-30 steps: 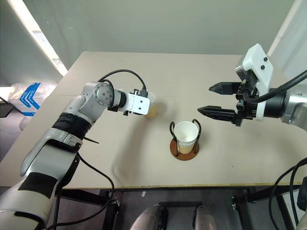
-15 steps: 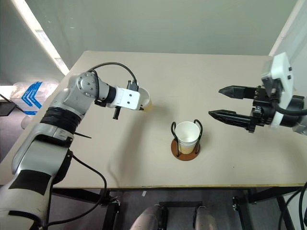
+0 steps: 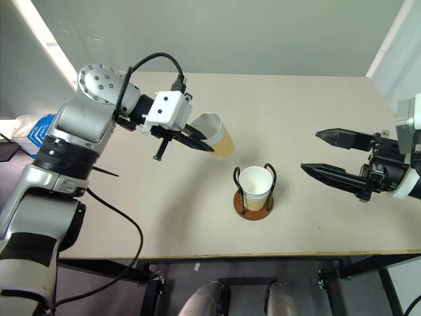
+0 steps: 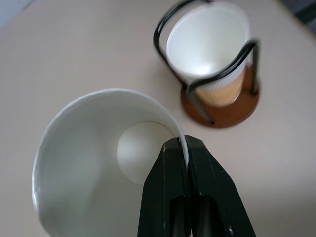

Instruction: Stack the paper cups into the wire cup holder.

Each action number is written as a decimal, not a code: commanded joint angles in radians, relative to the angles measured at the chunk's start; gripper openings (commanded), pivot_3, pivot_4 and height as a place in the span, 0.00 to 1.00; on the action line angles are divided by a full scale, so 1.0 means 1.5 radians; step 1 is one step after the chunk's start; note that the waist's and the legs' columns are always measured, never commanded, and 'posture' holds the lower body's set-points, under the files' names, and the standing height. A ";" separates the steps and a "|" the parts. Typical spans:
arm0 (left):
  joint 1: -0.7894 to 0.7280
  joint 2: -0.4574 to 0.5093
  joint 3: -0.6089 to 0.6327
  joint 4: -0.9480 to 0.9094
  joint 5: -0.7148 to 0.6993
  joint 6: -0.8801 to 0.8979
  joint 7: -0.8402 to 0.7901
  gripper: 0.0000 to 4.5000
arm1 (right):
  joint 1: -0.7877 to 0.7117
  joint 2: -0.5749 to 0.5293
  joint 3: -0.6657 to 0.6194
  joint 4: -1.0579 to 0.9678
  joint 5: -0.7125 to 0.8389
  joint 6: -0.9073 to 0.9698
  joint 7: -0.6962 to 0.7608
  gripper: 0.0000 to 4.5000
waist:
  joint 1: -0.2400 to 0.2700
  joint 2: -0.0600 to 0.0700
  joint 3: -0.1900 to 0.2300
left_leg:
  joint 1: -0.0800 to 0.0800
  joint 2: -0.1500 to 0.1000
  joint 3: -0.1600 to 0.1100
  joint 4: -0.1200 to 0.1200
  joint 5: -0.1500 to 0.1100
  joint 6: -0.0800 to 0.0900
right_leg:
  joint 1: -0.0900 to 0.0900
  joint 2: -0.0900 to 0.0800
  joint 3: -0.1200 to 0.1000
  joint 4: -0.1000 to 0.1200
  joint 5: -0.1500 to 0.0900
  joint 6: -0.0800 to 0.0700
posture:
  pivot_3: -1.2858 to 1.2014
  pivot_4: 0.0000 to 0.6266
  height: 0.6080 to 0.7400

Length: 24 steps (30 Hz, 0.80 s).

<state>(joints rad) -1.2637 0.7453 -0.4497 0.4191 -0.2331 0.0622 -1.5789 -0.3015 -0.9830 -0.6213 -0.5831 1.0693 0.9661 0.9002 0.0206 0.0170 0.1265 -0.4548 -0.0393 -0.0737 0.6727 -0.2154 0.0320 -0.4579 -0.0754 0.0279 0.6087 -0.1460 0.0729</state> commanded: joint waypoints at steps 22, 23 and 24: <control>-0.156 -0.077 -0.198 0.019 -0.171 -0.039 -0.024 0.01 | 0.185 -0.013 -0.083 -0.132 0.137 -0.072 -0.109 0.86 | 0.002 0.000 0.000 | 0.000 -0.001 -0.001 0.006 -0.002 0.000 | 0.005 0.000 0.001 -0.004 -0.002 0.005 | 0.52 0.24 1.00; -0.155 -0.081 -0.203 0.020 -0.171 -0.043 -0.024 0.01 | 0.190 -0.014 -0.086 -0.134 0.140 -0.073 -0.113 0.86 | 0.002 0.000 0.000 | 0.000 -0.001 -0.001 0.006 -0.003 0.000 | 0.006 0.000 0.001 -0.004 -0.003 0.005 | 0.52 0.24 1.00; -0.152 -0.085 -0.209 0.020 -0.171 -0.047 -0.024 0.01 | 0.194 -0.016 -0.089 -0.136 0.143 -0.075 -0.117 0.86 | 0.003 0.000 0.000 | 0.000 -0.001 0.000 0.006 -0.003 -0.001 | 0.006 0.000 0.001 -0.004 -0.002 0.007 | 0.52 0.24 1.00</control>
<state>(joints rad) -1.4691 0.6229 -0.7638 0.4554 -0.4810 0.0163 -1.5808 -0.0102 -0.9907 -0.7079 -0.7626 1.2604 0.8783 0.7415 0.0244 0.0168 0.1266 -0.4551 -0.0406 -0.0743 0.6818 -0.2201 0.0308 -0.4489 -0.0757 0.0290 0.6023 -0.1490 0.0853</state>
